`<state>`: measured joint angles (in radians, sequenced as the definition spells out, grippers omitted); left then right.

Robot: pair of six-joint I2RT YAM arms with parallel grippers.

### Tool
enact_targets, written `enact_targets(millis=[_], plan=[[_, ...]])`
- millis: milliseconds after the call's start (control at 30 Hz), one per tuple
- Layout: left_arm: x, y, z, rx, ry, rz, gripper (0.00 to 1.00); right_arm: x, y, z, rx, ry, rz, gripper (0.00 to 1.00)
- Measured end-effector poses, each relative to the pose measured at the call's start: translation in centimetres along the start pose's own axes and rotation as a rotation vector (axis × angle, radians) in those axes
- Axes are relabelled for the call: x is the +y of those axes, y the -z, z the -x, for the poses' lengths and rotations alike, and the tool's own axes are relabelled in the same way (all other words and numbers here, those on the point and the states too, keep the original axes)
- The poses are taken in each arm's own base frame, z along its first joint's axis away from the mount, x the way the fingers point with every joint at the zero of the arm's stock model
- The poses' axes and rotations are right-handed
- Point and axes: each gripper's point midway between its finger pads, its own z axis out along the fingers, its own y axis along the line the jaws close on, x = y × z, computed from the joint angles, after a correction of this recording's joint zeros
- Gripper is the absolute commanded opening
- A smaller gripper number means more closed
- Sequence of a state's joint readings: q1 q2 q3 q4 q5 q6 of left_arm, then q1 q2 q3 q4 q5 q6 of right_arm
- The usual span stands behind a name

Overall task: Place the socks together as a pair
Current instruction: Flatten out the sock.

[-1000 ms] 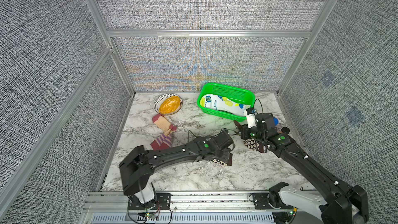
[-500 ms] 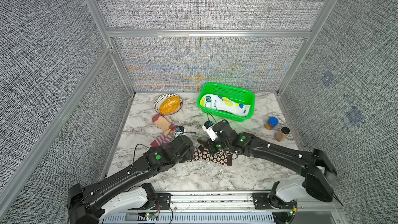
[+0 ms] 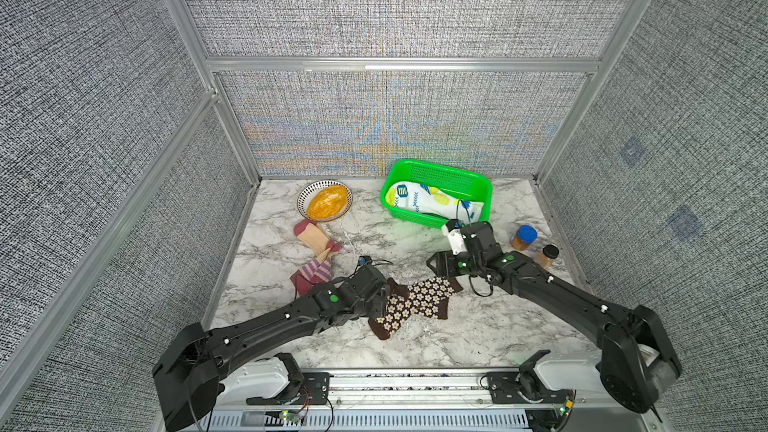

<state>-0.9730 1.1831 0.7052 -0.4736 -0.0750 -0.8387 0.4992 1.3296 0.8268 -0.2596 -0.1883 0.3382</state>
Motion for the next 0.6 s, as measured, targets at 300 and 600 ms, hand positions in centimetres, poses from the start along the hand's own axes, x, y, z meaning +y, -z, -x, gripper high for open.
enact_targets(millis=[300, 600], plan=[[0.1, -0.7, -5.5, 0.133, 0.006, -0.045, 0.60, -7.2, -3.1, -4.7, 0.143, -0.080, -0.115, 0.61], [0.9, -3.2, -8.2, 0.220, 0.030, 0.018, 0.59, -8.1, -4.4, -6.2, 0.166, -0.065, -0.116, 0.47]])
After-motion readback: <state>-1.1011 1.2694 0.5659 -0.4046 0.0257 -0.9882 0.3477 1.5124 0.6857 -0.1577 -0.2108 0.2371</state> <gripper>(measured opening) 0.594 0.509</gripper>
